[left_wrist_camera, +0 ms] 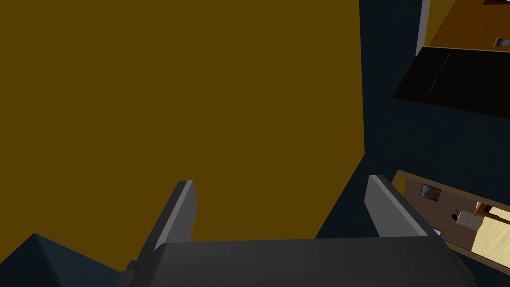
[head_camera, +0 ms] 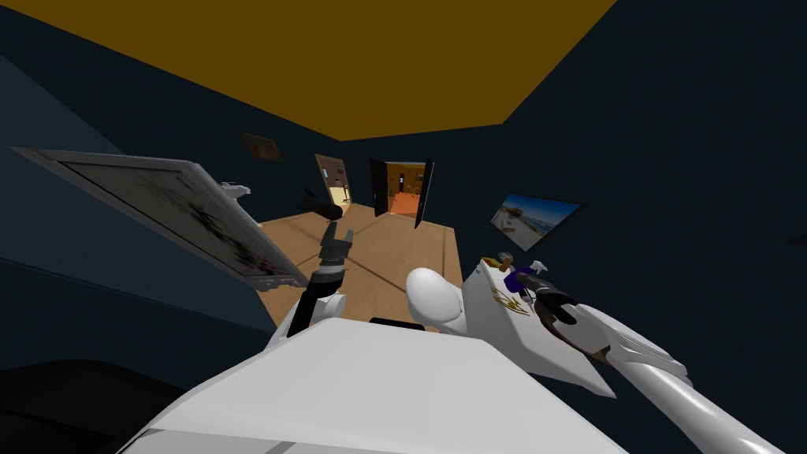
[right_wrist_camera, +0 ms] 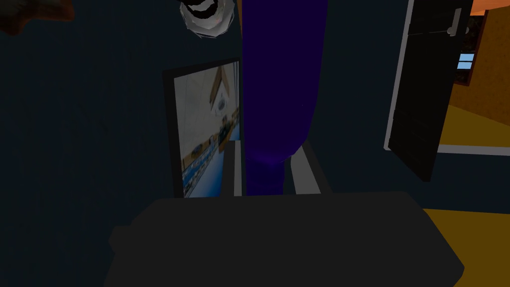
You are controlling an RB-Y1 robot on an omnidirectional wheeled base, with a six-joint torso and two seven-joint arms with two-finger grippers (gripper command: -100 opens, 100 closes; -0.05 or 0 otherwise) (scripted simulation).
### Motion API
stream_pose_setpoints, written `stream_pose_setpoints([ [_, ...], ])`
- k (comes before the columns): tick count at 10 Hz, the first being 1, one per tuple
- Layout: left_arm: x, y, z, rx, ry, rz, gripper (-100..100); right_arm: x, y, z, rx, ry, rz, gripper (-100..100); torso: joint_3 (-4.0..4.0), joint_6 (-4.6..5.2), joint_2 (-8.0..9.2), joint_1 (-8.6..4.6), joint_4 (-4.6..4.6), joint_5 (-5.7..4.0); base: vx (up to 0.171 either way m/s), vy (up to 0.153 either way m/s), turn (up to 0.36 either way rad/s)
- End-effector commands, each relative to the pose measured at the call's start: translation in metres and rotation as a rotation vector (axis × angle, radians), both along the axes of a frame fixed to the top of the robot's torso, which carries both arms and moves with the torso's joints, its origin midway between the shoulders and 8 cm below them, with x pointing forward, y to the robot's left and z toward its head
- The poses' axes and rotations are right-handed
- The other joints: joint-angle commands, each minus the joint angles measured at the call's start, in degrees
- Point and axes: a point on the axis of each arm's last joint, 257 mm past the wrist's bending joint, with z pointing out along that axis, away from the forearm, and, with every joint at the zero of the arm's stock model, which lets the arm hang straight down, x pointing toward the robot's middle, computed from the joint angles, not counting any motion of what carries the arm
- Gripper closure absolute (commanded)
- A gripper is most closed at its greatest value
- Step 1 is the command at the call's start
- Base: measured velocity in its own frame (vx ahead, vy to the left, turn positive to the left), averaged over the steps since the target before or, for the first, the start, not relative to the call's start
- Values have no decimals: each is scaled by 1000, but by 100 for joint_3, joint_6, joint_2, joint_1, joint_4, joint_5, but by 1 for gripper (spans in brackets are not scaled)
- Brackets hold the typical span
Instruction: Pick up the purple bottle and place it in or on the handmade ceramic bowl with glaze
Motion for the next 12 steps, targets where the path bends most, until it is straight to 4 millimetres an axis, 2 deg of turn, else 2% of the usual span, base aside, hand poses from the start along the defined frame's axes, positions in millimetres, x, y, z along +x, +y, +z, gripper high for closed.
stream_pose_setpoints([
  [1,0,0,0,0,0,0,0,5,9,4,-1,-10,19,100,0,0,0,0,0,0,11,-18,-13],
  [2,0,0,0,0,0,0,0,-11,5,-4,0,10,-12,100,1,-5,2,8,1,1,26,-31,-35],
  [3,0,0,0,0,0,0,0,-2,19,2,1,-5,18,100,2,7,3,2,0,1,26,-33,-46],
  [4,0,0,0,0,0,0,0,-20,15,-7,3,21,-14,100,2,-2,2,4,1,0,34,-44,-27],
  [6,0,0,0,0,0,0,0,-4,36,4,6,-7,33,100,-1,-3,-1,-1,-1,-2,19,-29,-26],
  [7,0,0,0,0,0,0,0,-23,31,-6,9,23,-3,100,0,-11,-1,9,1,2,29,-31,-13],
  [9,0,0,0,0,0,0,0,-10,50,4,13,-2,40,100,-1,-4,-2,3,-1,-1,16,-21,-31],
  [10,0,0,0,0,0,0,0,-27,46,-5,18,27,5,100,0,-12,-1,11,1,1,28,-36,-25],
  [12,0,0,0,0,0,0,0,-16,65,3,22,7,48,100,-1,-5,-2,1,0,-1,21,-27,-23],
])
